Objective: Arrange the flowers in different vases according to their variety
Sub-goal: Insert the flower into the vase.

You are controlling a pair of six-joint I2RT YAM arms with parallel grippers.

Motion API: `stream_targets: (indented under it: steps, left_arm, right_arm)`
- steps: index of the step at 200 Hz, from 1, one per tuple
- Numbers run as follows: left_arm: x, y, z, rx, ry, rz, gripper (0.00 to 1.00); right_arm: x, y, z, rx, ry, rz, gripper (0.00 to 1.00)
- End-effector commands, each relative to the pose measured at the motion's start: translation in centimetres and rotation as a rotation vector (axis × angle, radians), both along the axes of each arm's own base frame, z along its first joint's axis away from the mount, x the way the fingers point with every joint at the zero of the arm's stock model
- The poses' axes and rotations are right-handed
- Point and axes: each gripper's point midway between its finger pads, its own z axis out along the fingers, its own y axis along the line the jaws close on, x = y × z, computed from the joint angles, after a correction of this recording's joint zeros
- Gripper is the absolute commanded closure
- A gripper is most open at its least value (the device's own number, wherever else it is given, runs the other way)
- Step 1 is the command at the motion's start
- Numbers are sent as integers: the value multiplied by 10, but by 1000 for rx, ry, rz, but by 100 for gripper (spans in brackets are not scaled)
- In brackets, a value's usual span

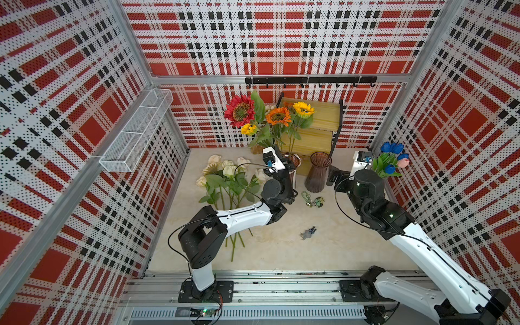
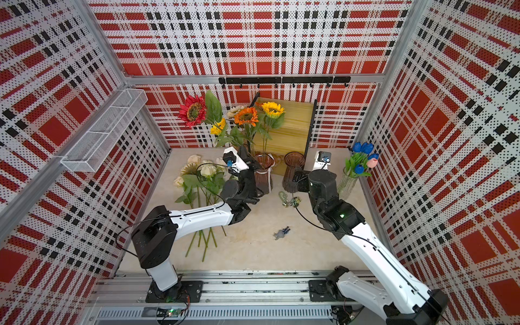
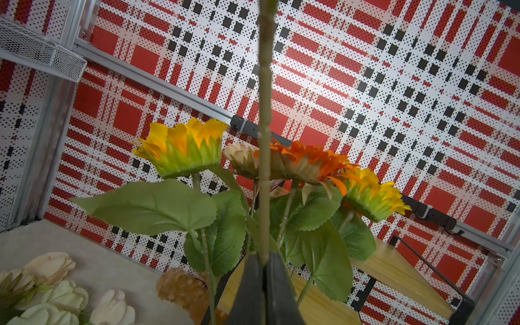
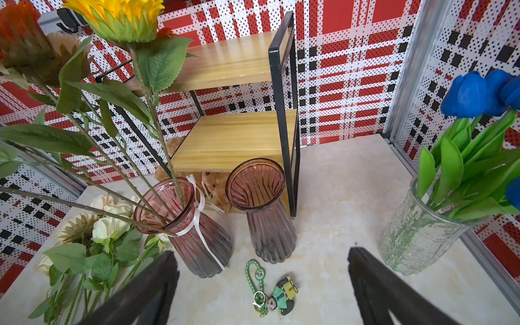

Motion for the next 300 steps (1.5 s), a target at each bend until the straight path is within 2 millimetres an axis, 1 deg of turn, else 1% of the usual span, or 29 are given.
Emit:
stream_targets:
  steps: [1,19,29,43,63,79,104,136,160,183,192,206,208,216,228,234,241,244,250,252,255,256,258,282,300]
  left_arm:
    - [-7,7,36,-41,-71,4,100]
    - [-11,9,54,-17,-84,3,100]
    - [-12,12,61,-11,-93,7,100]
    - [-9,16,63,-7,-100,14,100]
    - [-3,18,57,-5,-93,24,100]
    - [3,16,48,2,-81,20,100]
    - [18,11,24,11,-51,24,100]
    - [33,2,0,18,-22,22,100]
    - [43,-11,-17,42,9,2,100]
    - [58,-24,-38,63,74,-43,100]
    - [63,-25,-49,66,110,-58,100]
    - [69,-26,-61,57,147,-89,100]
    - [69,-27,-63,55,152,-92,97]
    - [70,-27,-67,50,166,-107,78]
    - [71,-29,-74,49,194,-121,54]
    - [71,-30,-78,50,208,-124,46]
    - [72,-31,-83,53,225,-131,39]
    - [72,-32,-86,53,232,-136,31]
    - [71,-34,-88,55,238,-148,20]
    - [70,-35,-89,56,240,-152,15]
    - [69,-35,-89,58,242,-155,3]
    - [68,-35,-89,58,244,-156,2]
    - [68,-35,-89,58,245,-154,0]
    - [53,-37,-89,70,252,-158,1]
    - [43,-38,-85,81,257,-176,1]
  right_arm:
    - [-1,-4,6,16,-13,-8,0]
    - [2,-1,5,23,-13,-4,0]
    - [5,1,4,28,-12,2,0]
    - [8,5,2,34,-8,12,0]
    - [10,9,2,37,-2,20,0]
    - [9,7,4,39,-8,16,0]
    - [7,5,5,31,-11,13,0]
    - [3,0,9,17,-13,3,0]
    - [2,-3,8,16,-12,-4,0]
    - [5,2,1,25,3,5,0]
    - [6,3,-1,27,9,10,0]
    - [7,5,-1,30,13,14,0]
    - [8,5,-2,30,13,14,0]
    - [8,5,-1,32,10,15,0]
    - [8,6,0,33,9,17,0]
    - [8,6,0,34,8,16,0]
    - [8,6,0,36,9,19,0]
    - [8,6,0,37,8,19,0]
    - [8,6,0,39,8,19,0]
    - [8,7,0,41,8,20,0]
    - [8,7,0,42,8,19,0]
    - [8,7,0,42,8,20,0]
    - [8,7,0,43,7,20,0]
    - [7,7,0,59,8,24,0]
    - [6,8,-2,67,11,30,0]
